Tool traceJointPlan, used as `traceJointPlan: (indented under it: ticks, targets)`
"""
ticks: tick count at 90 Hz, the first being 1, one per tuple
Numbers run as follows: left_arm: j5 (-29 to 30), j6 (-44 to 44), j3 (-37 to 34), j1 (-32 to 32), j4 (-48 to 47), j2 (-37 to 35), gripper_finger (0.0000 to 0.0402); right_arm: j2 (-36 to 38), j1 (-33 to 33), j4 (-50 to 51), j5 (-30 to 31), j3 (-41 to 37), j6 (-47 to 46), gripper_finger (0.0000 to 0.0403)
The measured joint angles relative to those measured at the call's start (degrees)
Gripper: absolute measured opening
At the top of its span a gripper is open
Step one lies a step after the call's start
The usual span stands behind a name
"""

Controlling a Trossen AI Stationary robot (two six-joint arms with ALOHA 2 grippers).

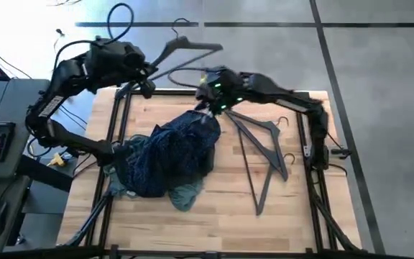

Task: Hang clothes
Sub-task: Hang the hanger on the hanger rack

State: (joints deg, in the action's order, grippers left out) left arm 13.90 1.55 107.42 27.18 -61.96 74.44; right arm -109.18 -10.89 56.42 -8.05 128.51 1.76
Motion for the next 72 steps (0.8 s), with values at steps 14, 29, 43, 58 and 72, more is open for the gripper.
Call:
traceJointPlan:
  ticks: [14, 29, 43, 58, 72]
  targets:
    - [-10.89, -1.66, 0.0, 2.85, 4.79, 3.28, 0.0023, 6.1, 2.34, -0.39, 26.37, 0.15, 11.83, 0.0226]
    - [-21.77, -6.16, 0.0, 5.21, 10.71, 5.83, 0.0023, 7.64, 0.84, -0.26, 44.03, 0.11, 21.49, 0.0214]
    - [-24.08, -9.62, 0.0, 6.5, 12.76, 7.79, 0.0023, 7.64, -3.18, 0.2, 53.54, 0.09, 26.36, 0.0207]
    - [-25.47, -11.04, 0.0, 7.39, 13.6, 8.95, 0.0023, 7.64, -10.37, 0.95, 43.07, 0.07, 28.05, 0.0204]
    - [-26.09, -12.07, 0.0, 7.43, 15.96, 9.21, 0.0023, 7.0, -17.35, 1.75, 32.27, 0.04, 30.9, 0.0204]
